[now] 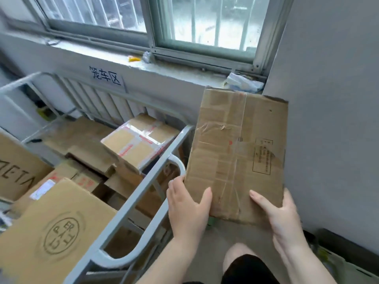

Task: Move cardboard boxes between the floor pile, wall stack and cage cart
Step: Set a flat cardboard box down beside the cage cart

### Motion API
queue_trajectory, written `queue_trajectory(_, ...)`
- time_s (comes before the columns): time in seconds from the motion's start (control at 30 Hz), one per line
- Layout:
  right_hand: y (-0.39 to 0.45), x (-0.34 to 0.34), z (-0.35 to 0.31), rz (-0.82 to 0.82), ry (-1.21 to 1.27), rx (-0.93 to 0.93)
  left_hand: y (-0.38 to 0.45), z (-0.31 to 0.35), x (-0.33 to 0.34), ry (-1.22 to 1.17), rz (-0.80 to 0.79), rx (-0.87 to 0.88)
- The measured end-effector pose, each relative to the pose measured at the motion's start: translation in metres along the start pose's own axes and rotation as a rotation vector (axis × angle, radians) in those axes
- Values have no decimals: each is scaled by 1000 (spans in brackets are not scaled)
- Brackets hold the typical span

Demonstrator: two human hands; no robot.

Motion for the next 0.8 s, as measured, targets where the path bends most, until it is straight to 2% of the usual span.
queue_trajectory(0.23, 47, 113, -79, -313, 10, -169, 50, 31, -84, -158, 221, -4)
queue_trajectory(0.47, 143, 241, -109, -550, -57, -238, 147, 44, -127, -207, 390, -120)
queue_trajectory(0.57, 191, 292, -97, -626, -159, -228, 198, 30, -120, -185, 334, -231)
queue_trajectory(0.7, 233, 338, -45, -701, -457, -161, 252, -18, -81, -56, 93, -483)
queue_trajectory(0.8, 243, 352, -29, -692, -616, -213, 263, -44, -66, -81, 55, -607)
Point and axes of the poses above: each hand's wrist, its own y-axis towards the middle knuckle, its own x-axis out of the palm, z = x × y, the point moved 8 cm from there along y, towards the middle knuckle, and after that the axes turned 13 degrees about -x, right-handed, at the moved point
